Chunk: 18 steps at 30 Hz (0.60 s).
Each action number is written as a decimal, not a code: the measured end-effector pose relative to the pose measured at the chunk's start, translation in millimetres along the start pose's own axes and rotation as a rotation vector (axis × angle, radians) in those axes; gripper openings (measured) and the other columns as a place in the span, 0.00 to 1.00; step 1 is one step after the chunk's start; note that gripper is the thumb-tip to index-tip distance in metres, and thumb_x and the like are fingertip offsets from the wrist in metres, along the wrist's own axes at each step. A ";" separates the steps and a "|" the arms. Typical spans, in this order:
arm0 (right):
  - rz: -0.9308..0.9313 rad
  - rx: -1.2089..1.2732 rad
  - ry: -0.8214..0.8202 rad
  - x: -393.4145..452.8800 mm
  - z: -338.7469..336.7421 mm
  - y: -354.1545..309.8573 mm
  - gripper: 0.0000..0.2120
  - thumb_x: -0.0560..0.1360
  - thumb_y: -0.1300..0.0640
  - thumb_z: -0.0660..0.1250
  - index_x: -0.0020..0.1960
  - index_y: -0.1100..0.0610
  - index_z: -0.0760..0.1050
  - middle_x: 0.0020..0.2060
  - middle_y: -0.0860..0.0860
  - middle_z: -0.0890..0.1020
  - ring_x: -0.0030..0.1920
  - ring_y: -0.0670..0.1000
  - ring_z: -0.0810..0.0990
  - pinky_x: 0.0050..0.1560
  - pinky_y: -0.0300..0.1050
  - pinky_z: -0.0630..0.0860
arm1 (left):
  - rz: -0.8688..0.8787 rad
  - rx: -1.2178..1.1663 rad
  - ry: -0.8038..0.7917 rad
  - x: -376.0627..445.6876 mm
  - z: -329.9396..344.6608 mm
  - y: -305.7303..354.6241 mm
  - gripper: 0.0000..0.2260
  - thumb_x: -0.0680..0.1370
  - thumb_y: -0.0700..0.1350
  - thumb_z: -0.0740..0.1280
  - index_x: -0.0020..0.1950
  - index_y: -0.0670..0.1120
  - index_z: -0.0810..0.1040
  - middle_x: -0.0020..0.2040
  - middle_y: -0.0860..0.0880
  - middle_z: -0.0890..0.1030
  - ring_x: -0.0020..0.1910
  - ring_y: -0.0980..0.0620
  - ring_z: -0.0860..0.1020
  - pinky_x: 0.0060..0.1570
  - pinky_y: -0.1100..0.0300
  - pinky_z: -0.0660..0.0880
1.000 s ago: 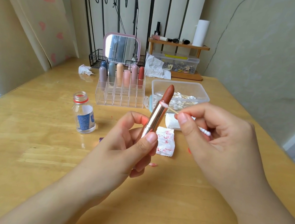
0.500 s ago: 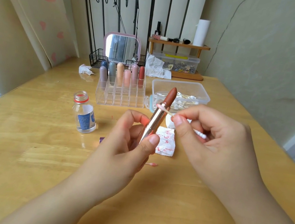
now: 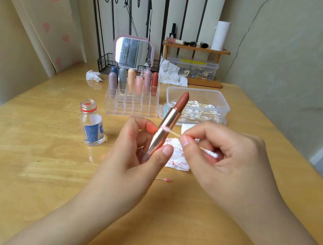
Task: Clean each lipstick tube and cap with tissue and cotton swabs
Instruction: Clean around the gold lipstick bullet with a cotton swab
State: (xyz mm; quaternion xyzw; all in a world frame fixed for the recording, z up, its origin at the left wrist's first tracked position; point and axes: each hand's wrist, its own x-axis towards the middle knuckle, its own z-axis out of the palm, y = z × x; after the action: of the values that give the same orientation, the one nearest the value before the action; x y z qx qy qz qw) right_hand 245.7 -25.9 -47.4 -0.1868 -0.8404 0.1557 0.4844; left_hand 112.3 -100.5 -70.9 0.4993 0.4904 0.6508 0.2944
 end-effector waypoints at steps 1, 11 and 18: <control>-0.016 0.001 -0.025 -0.3 1.0 -1.2 0.07 0.71 0.62 0.69 0.35 0.57 0.76 0.22 0.39 0.61 0.24 0.39 0.66 0.29 0.23 0.59 | -0.010 -0.022 0.002 0.3 -0.6 -0.3 0.14 0.72 0.49 0.71 0.50 0.47 0.69 0.29 0.58 0.71 0.28 0.59 0.66 0.26 0.71 0.69; 0.007 0.027 -0.003 -0.3 0.2 0.1 0.07 0.71 0.63 0.69 0.35 0.56 0.77 0.22 0.46 0.63 0.24 0.41 0.65 0.28 0.20 0.60 | -0.062 -0.114 -0.078 2.5 -5.9 -1.6 0.10 0.74 0.48 0.59 0.42 0.52 0.80 0.35 0.50 0.74 0.29 0.53 0.67 0.30 0.65 0.66; 0.052 -0.018 0.121 1.9 -7.3 6.5 0.09 0.74 0.53 0.64 0.38 0.56 0.77 0.23 0.54 0.69 0.24 0.51 0.69 0.28 0.39 0.66 | -0.062 -0.057 -0.100 1.1 -6.5 -4.7 0.09 0.74 0.50 0.59 0.48 0.54 0.78 0.36 0.49 0.71 0.33 0.51 0.67 0.32 0.65 0.66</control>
State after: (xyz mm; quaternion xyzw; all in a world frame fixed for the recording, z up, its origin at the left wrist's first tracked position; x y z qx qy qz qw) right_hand 252.3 -18.7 -45.3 -0.2220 -0.8056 0.1492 0.5286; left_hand 105.3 -100.1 -75.0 0.5071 0.4715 0.6293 0.3528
